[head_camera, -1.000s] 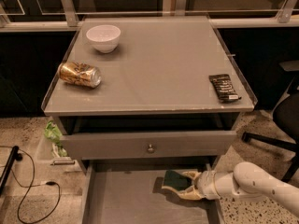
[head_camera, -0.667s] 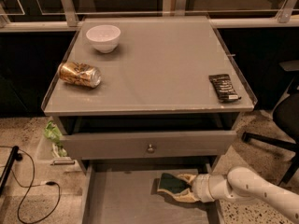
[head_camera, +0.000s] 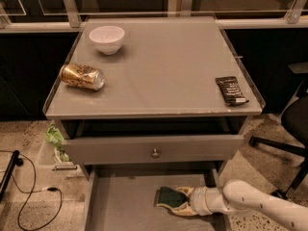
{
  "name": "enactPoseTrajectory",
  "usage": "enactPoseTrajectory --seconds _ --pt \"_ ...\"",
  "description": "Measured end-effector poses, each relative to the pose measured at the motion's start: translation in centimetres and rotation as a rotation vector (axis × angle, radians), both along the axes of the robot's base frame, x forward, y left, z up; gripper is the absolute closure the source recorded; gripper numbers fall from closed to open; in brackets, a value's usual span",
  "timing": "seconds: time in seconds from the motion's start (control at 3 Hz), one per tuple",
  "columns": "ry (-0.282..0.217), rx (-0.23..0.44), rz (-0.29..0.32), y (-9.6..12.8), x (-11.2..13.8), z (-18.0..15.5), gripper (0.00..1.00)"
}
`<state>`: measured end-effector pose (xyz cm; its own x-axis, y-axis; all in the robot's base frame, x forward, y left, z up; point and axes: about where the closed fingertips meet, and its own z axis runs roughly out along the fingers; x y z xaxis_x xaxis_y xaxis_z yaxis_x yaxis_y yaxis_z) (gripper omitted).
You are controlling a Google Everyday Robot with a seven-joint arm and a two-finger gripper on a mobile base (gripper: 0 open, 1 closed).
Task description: Place sponge into middle drawer
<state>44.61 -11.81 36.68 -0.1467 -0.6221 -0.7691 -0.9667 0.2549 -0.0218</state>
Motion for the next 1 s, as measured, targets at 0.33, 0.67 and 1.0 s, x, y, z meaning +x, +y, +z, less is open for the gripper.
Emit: enactPoseTrajectory --seconds 0.33,0.67,1.0 --pt "-0.008 -0.023 0.007 0.59 -0.21 -1.07 0.81" --pt "-0.009 -0.024 0.006 0.60 -0.19 -1.08 0.58" --pt "-0.009 -0.023 0.006 0.60 -0.19 -1.08 0.35"
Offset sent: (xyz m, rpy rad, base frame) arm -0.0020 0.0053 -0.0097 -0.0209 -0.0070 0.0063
